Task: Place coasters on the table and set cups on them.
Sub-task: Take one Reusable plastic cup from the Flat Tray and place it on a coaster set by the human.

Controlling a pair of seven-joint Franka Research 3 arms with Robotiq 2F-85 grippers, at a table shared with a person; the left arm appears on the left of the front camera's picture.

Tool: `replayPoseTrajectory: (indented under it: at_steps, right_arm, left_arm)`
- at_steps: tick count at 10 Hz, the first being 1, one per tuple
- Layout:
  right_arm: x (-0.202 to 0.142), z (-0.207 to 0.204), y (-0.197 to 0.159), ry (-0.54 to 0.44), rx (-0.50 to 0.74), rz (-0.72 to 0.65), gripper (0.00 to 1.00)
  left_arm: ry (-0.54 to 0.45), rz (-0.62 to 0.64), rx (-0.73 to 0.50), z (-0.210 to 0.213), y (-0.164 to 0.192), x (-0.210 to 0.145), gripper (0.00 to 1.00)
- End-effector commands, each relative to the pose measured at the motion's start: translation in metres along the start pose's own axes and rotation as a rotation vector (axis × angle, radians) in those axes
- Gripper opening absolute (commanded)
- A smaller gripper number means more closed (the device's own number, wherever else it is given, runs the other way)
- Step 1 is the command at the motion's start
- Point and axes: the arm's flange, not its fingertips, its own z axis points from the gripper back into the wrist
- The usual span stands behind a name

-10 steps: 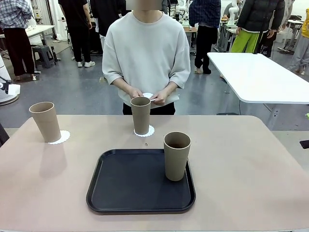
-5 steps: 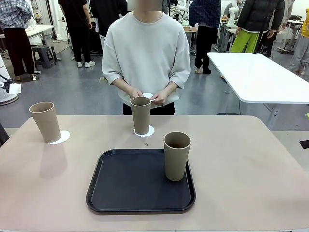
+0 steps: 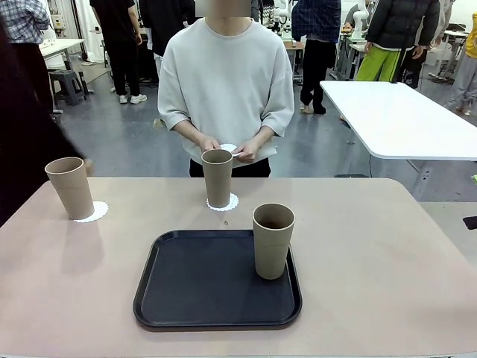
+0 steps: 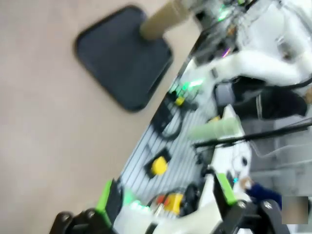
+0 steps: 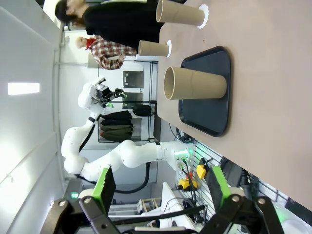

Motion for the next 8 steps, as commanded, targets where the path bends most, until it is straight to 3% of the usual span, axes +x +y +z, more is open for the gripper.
replayPoseTrajectory:
  at_steps: [1, 3, 8]
  right_arm:
    - [0.001, 0.000, 0.000, -0.003, 0.008, 0.000, 1.00]
    - [0.001, 0.000, 0.000, -0.003, 0.008, 0.000, 1.00]
    - [0.001, 0.000, 0.000, -0.003, 0.008, 0.000, 1.00]
  left_arm:
    - [-0.146, 0.017, -0.182, 0.019, 0.039, -0.025, 1.00]
    - [-0.198, 0.101, -0.243, 0.037, 0.067, -0.062, 1.00]
    - [-0.343, 0.190, -0.122, 0.074, 0.076, -0.095, 1.00]
